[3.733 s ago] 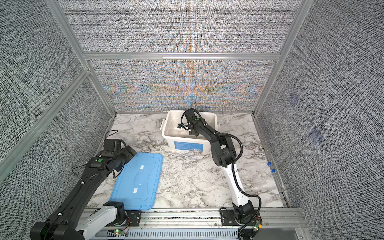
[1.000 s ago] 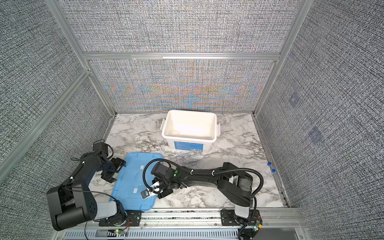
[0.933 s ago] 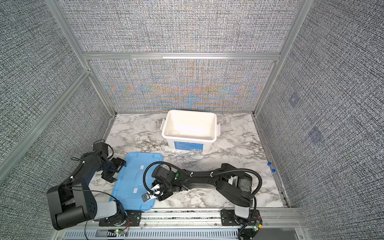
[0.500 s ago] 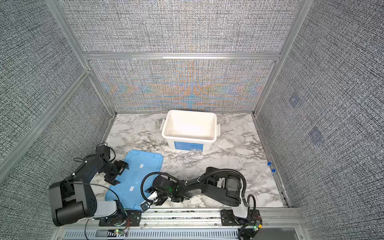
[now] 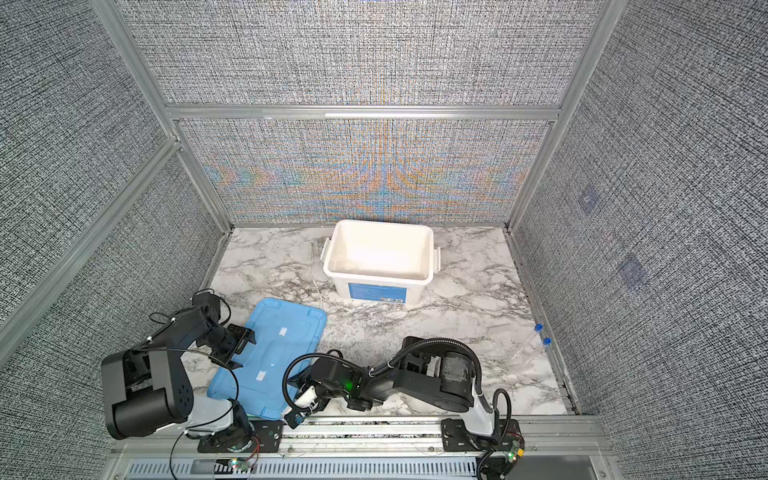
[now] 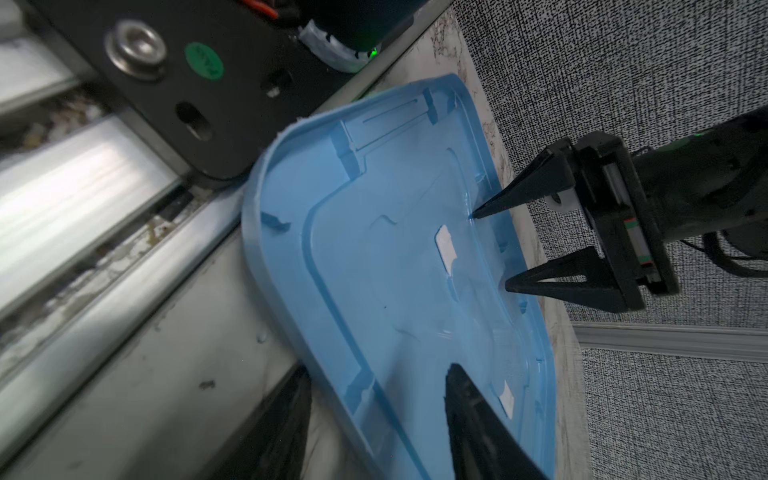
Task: Organize the chemistry lab equipment
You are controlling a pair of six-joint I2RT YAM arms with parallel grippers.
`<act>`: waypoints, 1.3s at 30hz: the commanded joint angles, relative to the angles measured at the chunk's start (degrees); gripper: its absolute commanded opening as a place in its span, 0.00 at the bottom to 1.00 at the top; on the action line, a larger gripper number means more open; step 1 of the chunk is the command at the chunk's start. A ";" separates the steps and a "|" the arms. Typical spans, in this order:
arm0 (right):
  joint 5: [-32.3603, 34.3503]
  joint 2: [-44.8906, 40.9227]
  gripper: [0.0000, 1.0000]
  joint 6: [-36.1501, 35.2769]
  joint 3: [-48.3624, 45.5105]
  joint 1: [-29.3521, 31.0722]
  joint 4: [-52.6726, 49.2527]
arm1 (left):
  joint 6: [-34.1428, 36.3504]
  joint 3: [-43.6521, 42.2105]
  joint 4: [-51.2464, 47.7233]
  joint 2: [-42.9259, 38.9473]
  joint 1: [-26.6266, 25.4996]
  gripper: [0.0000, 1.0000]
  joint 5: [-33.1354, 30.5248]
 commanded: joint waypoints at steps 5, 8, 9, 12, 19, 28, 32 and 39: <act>5.50 3.06 0.53 -6.85 -0.95 0.03 3.55 | -0.57 -2.10 3.90 2.80 1.22 0.71 2.72; 5.80 5.06 0.53 -9.70 0.49 -0.06 5.10 | -0.69 -2.45 4.50 3.27 1.53 0.71 2.98; 5.82 5.57 0.53 -10.33 1.32 -0.20 4.48 | -0.72 -2.46 4.45 3.55 1.59 0.71 3.36; 6.51 6.90 0.53 -11.67 2.57 -0.19 6.34 | -0.92 -3.26 5.29 3.89 1.64 0.71 4.41; 7.33 8.37 0.46 -14.98 2.61 -0.33 12.75 | -0.71 -3.14 4.67 3.12 1.63 0.74 7.28; 8.46 9.63 0.32 -20.61 1.64 -0.07 23.92 | 0.46 2.40 -3.22 -6.35 1.68 0.90 8.19; 8.72 8.74 0.31 -20.83 2.41 0.03 24.70 | 0.87 6.01 -7.22 -10.88 1.68 0.92 7.67; 8.99 6.71 0.26 -18.62 4.35 -0.17 25.93 | 4.13 17.96 -15.10 -15.17 1.68 0.96 4.64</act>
